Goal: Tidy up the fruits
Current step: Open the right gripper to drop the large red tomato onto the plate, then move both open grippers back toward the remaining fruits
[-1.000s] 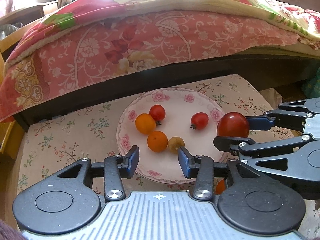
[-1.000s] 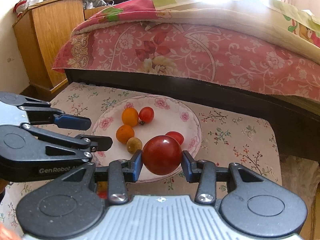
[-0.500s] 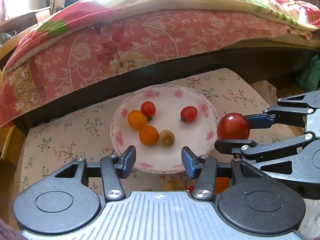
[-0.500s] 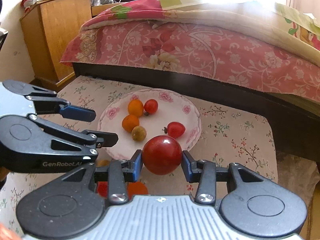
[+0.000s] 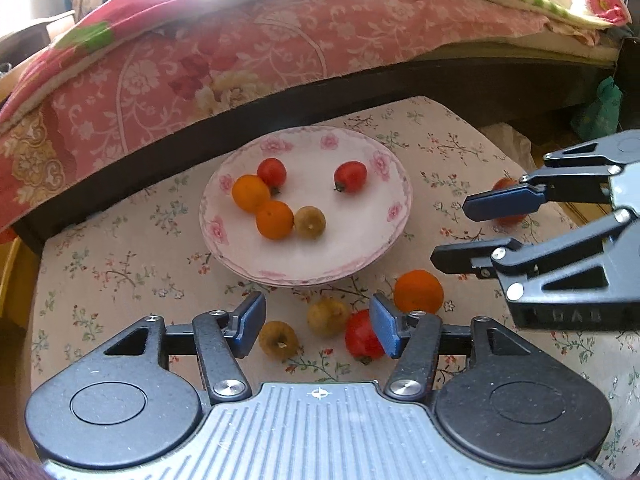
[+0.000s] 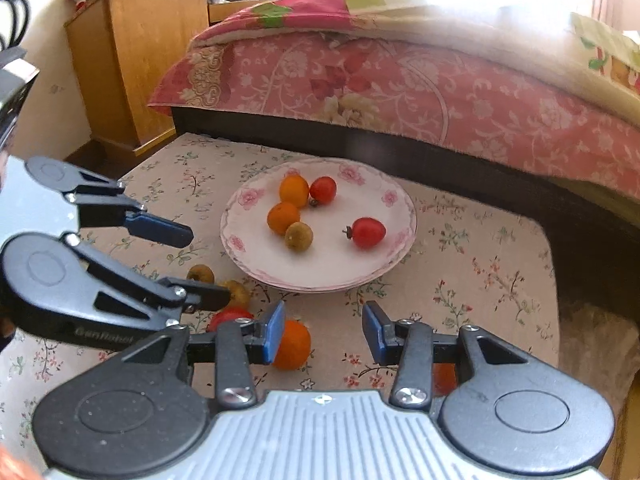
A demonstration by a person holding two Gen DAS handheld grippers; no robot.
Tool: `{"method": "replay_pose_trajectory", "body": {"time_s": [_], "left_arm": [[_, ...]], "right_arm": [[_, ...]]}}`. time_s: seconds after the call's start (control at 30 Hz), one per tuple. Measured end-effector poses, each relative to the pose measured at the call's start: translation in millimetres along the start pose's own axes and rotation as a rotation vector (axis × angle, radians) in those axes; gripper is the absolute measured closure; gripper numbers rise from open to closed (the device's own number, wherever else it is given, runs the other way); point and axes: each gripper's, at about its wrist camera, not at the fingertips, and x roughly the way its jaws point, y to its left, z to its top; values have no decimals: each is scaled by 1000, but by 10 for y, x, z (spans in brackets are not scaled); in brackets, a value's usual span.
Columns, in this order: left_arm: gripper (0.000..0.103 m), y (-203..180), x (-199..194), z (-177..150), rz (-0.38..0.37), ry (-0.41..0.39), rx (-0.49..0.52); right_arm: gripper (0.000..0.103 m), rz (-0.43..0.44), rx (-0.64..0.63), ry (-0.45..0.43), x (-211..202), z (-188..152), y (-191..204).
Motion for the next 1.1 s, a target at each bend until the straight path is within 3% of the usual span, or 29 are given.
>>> {"method": "replay_pose_trajectory", "body": {"time_s": [0.13, 0.27, 0.4, 0.5, 0.57, 0.63, 0.7, 0.83, 1.0, 1.1], "left_arm": [[37, 41, 17, -94, -19, 17, -13], [37, 16, 45, -144, -37, 33, -10], [37, -90, 24, -114, -48, 27, 16], [37, -132, 11, -113, -61, 17, 20], [37, -165, 16, -124, -81, 13, 20], [37, -234, 41, -127, -104, 10, 20], [37, -375, 50, -114, -130, 1, 46], [37, -688, 74, -117, -162, 3, 107], [37, -700, 131, -200, -140, 35, 77], [38, -621, 161, -238, -116, 51, 64]], "right_arm": [[58, 17, 68, -24, -60, -141, -285], [58, -66, 181, -4, -102, -393, -627], [58, -74, 139, 43, -2, -394, -570], [58, -85, 102, 2, -165, -386, -586], [56, -160, 112, -62, -362, -382, -783], [56, -250, 229, -67, -569, -339, -1175], [55, -276, 305, -88, -833, -314, -1434], [55, -266, 310, -150, -1026, -348, -1424], [55, -193, 303, -56, -843, -520, -1339], [55, -80, 201, -11, -593, -503, -935]]}}
